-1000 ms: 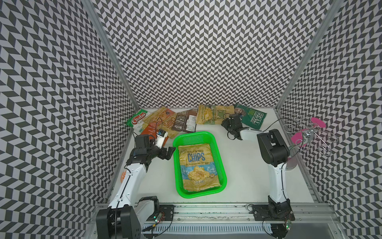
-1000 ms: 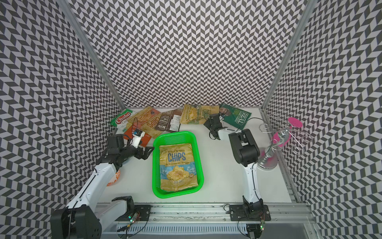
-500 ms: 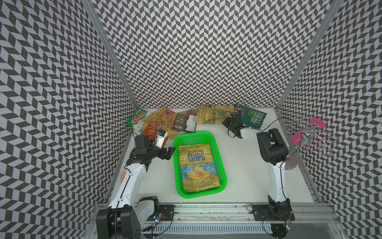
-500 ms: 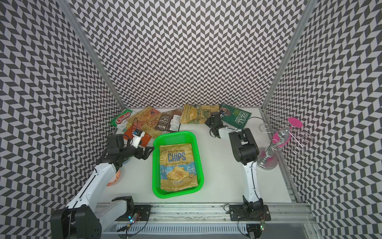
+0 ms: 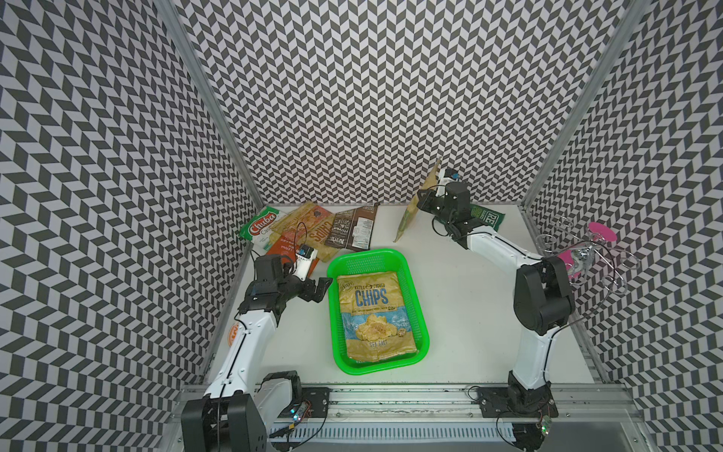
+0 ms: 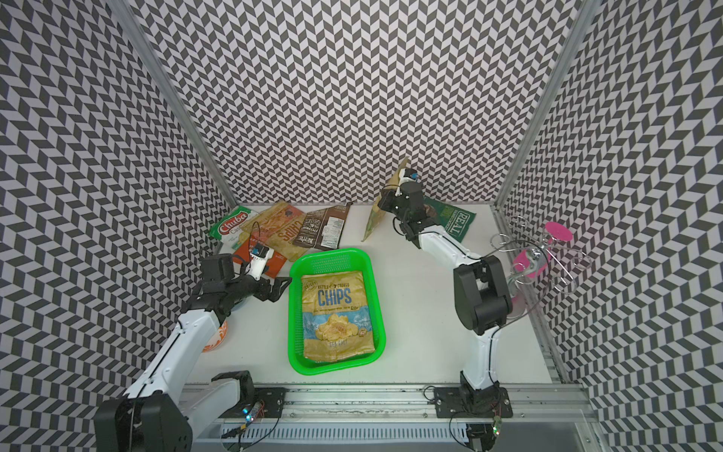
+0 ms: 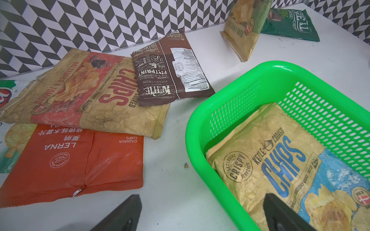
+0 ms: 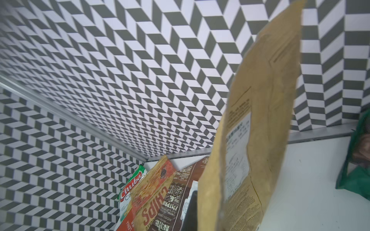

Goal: Put the potato chips into the basket
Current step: Pick up the potato chip from the center of the board.

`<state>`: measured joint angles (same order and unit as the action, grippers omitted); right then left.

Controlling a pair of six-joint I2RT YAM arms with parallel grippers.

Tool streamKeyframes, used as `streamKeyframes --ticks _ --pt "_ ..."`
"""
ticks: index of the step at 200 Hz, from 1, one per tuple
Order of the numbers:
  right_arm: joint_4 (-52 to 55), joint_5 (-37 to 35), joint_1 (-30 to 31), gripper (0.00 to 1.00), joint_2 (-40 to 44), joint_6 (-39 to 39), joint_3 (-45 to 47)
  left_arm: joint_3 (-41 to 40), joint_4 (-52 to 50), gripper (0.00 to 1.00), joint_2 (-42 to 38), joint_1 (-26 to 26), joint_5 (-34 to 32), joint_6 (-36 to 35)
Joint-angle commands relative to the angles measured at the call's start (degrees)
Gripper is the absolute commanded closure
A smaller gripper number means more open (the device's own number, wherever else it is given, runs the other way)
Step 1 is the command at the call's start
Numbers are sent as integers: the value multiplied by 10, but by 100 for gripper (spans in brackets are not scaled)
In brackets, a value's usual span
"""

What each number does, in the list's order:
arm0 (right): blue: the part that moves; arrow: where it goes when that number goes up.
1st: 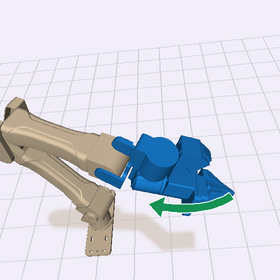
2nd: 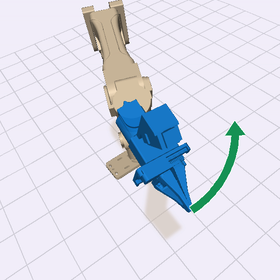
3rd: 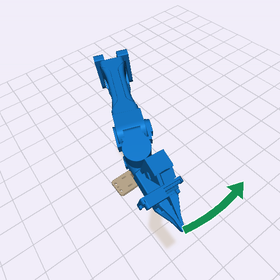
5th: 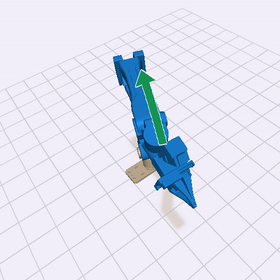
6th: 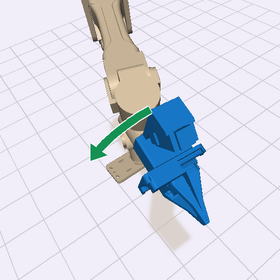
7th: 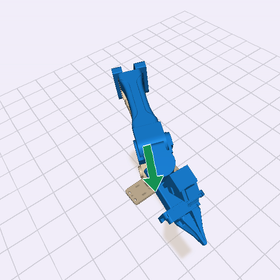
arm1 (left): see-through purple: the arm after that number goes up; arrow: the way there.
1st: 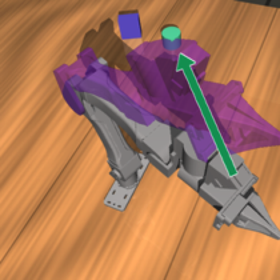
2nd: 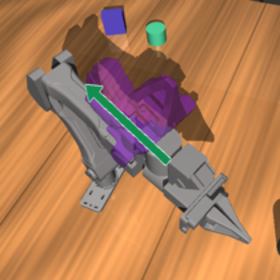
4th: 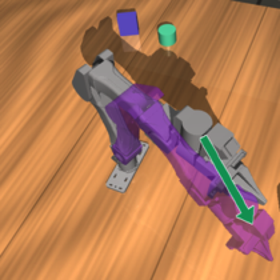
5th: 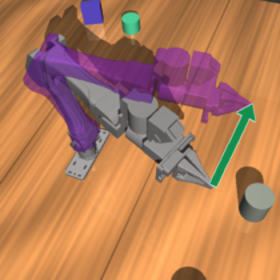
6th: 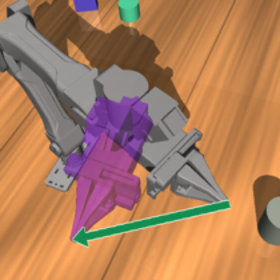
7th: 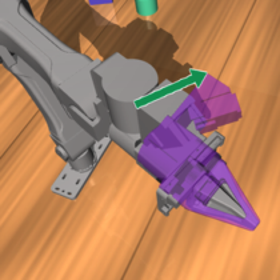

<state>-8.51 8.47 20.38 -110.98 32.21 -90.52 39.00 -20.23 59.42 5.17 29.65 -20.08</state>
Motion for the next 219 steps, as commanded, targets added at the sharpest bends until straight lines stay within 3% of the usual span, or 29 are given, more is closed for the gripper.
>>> streamKeyframes --ticks 1,54,92,166,184,219 --pt "9 96 5 100 48 -57 -33 -8 7 1 -16 3 -3 0" --pt "71 157 25 100 148 -145 -55 -1 44 1 -18 3 -26 8" --pt "122 244 34 100 202 -180 -74 64 4 1 2 4 -24 -15" --pt "220 417 74 100 223 -211 -98 176 -71 1 41 5 73 -42" --pt "227 463 77 100 227 -216 -85 204 -104 1 57 4 115 -54" --pt "203 546 90 100 241 -221 -30 206 -85 1 50 5 128 -39"
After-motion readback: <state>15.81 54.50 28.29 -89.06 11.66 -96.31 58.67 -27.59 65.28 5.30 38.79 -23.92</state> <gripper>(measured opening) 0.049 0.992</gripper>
